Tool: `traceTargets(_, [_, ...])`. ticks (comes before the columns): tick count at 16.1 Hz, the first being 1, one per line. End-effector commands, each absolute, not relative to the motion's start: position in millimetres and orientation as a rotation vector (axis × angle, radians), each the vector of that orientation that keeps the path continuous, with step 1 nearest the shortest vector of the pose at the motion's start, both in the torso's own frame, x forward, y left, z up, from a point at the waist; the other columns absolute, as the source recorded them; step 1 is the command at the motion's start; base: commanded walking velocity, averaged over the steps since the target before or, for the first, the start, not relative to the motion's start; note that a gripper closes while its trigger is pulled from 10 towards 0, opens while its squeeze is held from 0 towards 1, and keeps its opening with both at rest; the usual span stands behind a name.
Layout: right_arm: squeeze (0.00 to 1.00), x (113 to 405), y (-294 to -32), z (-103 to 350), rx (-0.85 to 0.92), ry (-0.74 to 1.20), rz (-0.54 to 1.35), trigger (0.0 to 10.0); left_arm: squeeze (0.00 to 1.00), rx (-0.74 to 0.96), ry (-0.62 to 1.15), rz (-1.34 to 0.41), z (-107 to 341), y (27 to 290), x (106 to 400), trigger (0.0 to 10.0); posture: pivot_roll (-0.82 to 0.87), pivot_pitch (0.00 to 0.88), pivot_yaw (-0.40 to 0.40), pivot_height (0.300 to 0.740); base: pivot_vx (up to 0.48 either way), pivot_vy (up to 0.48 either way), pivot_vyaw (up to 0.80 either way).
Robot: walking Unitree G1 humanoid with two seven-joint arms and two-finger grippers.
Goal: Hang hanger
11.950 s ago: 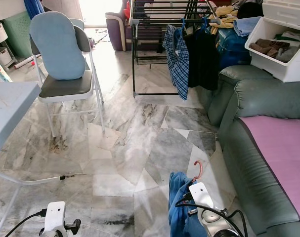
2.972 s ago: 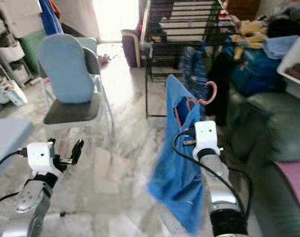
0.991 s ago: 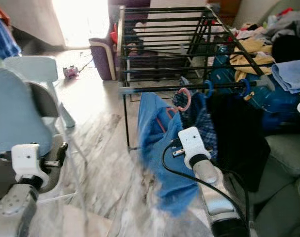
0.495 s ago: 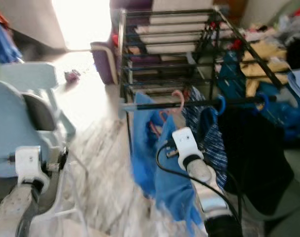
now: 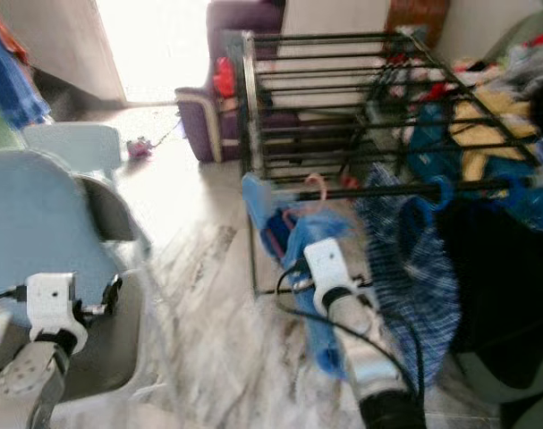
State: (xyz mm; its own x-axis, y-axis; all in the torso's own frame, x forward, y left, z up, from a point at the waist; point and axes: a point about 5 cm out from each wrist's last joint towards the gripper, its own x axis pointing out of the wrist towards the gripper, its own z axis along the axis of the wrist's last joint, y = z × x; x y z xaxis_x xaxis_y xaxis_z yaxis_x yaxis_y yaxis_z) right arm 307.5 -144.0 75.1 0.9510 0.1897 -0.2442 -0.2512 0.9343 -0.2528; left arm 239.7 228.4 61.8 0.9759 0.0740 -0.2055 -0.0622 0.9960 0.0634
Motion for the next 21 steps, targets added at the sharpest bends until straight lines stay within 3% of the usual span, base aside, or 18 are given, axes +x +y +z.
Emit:
traceTargets(1, [0.0, 312.0, -154.7, 77.5, -0.309, 0.22, 0.176, 10.0, 0.0, 0.048, 0.195, 0.037, 64.5, 220.1, 244.5, 10.0, -0.09, 0.0, 0.058, 0.736, 0.0, 0.0, 0.0])
traceTargets(8, [0.0, 324.1, -170.7, 79.0, -0.324, 0.259, 0.114, 10.0, 0.0, 0.02, 0.154, -0.005, 70.0, 212.5, 246.5, 10.0, -0.09, 0.0, 0.049, 0.736, 0.0, 0.0, 0.0])
traceTargets(17, [0.0, 337.0, -178.6, 90.9, -0.333, 0.204, 0.047, 10.0, 0.0, 0.013, 0.155, -0.038, 69.4, 205.7, 244.6, 10.0, -0.09, 0.0, 0.048, 0.736, 0.408, 0.0, 0.0])
traceTargets(21, [0.0, 335.7, -174.9, 87.3, -0.325, 0.216, 0.083, 10.0, 0.0, 0.021, 0.163, -0.025, 68.0, 206.0, 245.3, 10.0, -0.09, 0.0, 0.048, 0.736, 0.0, 0.0, 0.0])
